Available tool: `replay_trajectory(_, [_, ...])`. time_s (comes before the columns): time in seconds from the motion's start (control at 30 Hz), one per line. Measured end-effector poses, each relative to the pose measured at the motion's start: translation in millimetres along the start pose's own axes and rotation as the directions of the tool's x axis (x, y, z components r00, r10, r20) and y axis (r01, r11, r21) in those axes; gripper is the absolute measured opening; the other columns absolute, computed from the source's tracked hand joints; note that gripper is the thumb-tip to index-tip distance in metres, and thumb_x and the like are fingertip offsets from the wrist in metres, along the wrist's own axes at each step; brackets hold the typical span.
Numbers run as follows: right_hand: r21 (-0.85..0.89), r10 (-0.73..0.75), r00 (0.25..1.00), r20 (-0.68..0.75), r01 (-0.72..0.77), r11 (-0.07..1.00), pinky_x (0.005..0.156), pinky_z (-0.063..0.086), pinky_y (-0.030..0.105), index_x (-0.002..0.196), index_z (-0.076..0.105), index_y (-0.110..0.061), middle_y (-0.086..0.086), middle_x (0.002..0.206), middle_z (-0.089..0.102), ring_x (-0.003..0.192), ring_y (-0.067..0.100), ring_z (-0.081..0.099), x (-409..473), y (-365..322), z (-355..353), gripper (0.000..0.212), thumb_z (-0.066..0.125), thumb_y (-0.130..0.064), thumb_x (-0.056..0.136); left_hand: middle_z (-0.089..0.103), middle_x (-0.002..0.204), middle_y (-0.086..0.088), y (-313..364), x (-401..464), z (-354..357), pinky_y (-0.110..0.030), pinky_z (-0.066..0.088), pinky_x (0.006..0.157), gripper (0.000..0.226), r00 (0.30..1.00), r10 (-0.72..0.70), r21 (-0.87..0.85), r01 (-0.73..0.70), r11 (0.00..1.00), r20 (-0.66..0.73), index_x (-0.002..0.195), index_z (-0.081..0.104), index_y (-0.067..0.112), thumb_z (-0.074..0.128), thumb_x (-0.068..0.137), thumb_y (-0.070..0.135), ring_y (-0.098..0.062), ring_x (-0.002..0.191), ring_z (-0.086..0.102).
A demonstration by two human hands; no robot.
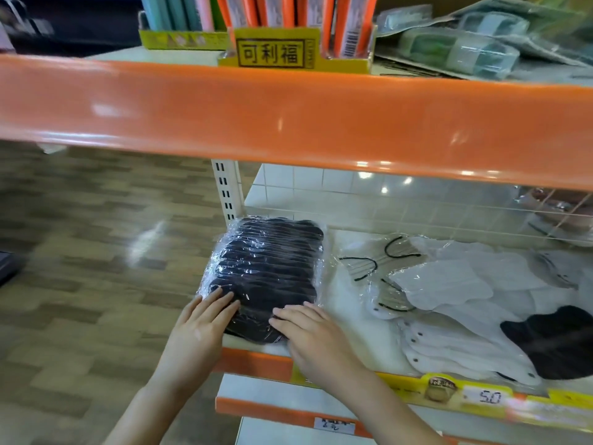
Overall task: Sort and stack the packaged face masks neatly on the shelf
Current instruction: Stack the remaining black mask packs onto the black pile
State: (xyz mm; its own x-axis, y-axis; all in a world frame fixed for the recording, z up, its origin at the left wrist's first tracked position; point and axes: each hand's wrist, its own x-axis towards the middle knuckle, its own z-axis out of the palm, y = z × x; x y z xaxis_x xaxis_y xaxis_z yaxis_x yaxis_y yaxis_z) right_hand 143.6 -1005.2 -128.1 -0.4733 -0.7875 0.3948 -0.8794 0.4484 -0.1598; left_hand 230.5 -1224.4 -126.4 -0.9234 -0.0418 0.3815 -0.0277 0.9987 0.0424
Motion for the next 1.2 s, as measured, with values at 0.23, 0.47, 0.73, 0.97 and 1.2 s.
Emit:
replay_trajectory(0.23, [0.028, 0.095, 0.995, 0.043, -0.097, 0.995, 0.108, 0.033, 0.036, 0.118, 0.067, -0.026, -0.013, 0.129, 0.06, 0.123, 0.006, 0.051, -1, -4, 1, 0.042, 0.038, -0.045, 0.094, 0.065, 0.124, -0.002, 0, -4, -10, -0.035, 0.032, 0.101, 0.057, 0.986, -0.066, -0.069, 0.077, 0.995, 0.154, 0.11, 0.072, 0.016, 0.035, 0.068, 0.023, -0.022, 0.116, 0.06])
replay_trajectory(0.47, [0.003, 0.111, 0.994, 0.008, -0.111, 0.994, 0.107, 0.036, 0.035, 0.116, 0.068, -0.027, -0.012, 0.128, 0.061, 0.121, 0.006, 0.053, -2, -5, 4, 0.039, 0.04, -0.041, 0.093, 0.067, 0.119, -0.002, 14, 0, -10, -0.032, 0.046, 0.092, 0.049, 0.968, -0.161, -0.072, 0.178, 0.981, 0.194, 0.11, 0.072, 0.016, 0.038, 0.084, 0.042, -0.021, 0.109, 0.064])
replay_trajectory(0.73, [-0.002, 0.174, 0.984, -0.027, -0.174, 0.985, 0.103, 0.044, 0.034, 0.114, 0.069, -0.027, -0.01, 0.125, 0.062, 0.118, 0.008, 0.054, -1, -6, 2, 0.04, 0.04, -0.038, 0.09, 0.065, 0.119, -0.01, 22, 9, 0, -0.044, 0.053, 0.084, 0.056, 0.96, -0.173, -0.002, 0.178, 0.984, 0.219, 0.114, 0.067, 0.009, 0.039, 0.078, 0.042, -0.031, 0.105, 0.064])
replay_trajectory(0.97, [0.042, 0.201, 0.976, -0.079, -0.198, 0.979, 0.09, 0.045, 0.022, 0.112, 0.066, -0.031, -0.015, 0.117, 0.062, 0.107, 0.003, 0.054, -19, 5, -21, 0.033, 0.041, -0.035, 0.091, 0.067, 0.113, -0.01, 57, 23, 0, -0.045, 0.055, 0.079, 0.048, 0.983, -0.135, -0.044, 0.141, 0.989, 0.121, 0.111, 0.067, 0.009, 0.036, 0.082, 0.031, -0.031, 0.1, 0.066])
replay_trajectory(1.2, [-0.037, 0.315, 0.938, -0.147, -0.323, 0.946, 0.086, 0.05, 0.025, 0.111, 0.068, -0.028, -0.014, 0.113, 0.064, 0.101, 0.006, 0.059, -54, 41, -50, 0.035, 0.041, -0.033, 0.087, 0.071, 0.098, 0.0, 127, 54, 2, -0.037, 0.056, 0.071, 0.037, 0.999, 0.005, -0.172, 0.004, 0.985, 0.052, 0.095, 0.072, 0.015, 0.041, 0.078, 0.027, -0.023, 0.088, 0.069])
